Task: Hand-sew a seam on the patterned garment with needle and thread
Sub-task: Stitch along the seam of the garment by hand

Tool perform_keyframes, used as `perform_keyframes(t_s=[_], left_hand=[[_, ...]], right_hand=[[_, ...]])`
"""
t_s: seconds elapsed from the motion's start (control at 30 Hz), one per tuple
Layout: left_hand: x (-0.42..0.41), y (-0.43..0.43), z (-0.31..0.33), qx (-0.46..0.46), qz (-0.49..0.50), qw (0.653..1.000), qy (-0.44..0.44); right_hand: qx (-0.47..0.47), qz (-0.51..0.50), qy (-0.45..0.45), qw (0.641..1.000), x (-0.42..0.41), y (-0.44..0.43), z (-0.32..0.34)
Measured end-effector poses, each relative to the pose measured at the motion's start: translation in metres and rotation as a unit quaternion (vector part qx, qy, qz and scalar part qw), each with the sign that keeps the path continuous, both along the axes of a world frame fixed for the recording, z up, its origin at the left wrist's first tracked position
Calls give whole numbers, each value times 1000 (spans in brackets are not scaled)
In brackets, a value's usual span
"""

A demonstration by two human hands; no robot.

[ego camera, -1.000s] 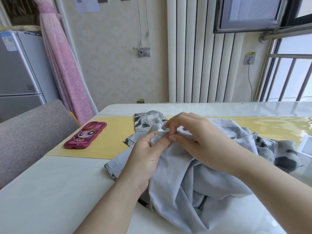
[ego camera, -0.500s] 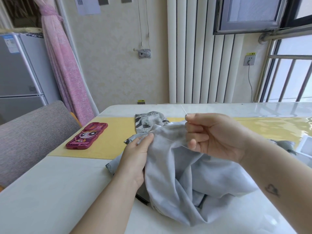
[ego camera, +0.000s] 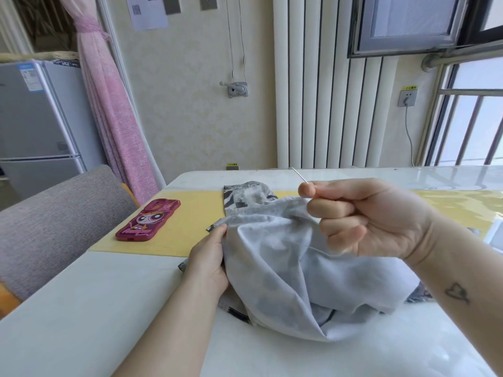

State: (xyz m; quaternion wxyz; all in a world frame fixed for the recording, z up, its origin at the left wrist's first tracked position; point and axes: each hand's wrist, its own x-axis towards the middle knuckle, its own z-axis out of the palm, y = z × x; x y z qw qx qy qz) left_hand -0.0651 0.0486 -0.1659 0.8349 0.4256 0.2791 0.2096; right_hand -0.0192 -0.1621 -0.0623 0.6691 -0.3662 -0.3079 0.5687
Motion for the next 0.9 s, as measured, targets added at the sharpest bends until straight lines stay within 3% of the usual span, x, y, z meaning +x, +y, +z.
perform_keyframes(t_s=[0.07,0.17,0.23,0.33,0.5,0.6,0.77,0.9], left_hand=[[-1,-4,2,44,18,999,-27],[-8,-16,12,152,38,985,-75],[-14,-26,20,230,39,966,-109],[-25,-40,32,298,16,942,-151],[-28,-48,38,325,21,928,-183],[-25,-45,36,315,31,933,-174],[-22,-40,31,268,25,951,-149],[-23,-41,31,266,18,953,-146]], right_hand=[[-59,-130,-36,989,-3,4,0],[-105,-308,-192,926,-12,14,-9],[-108,-361,-310,873,-18,23,-17],[-123,-399,-504,756,-27,31,-24],[-139,-413,-576,692,-28,31,-27],[-120,-407,-552,717,-25,30,-26],[10,-412,-486,771,-24,30,-26],[0,-365,-507,781,-27,28,-26]])
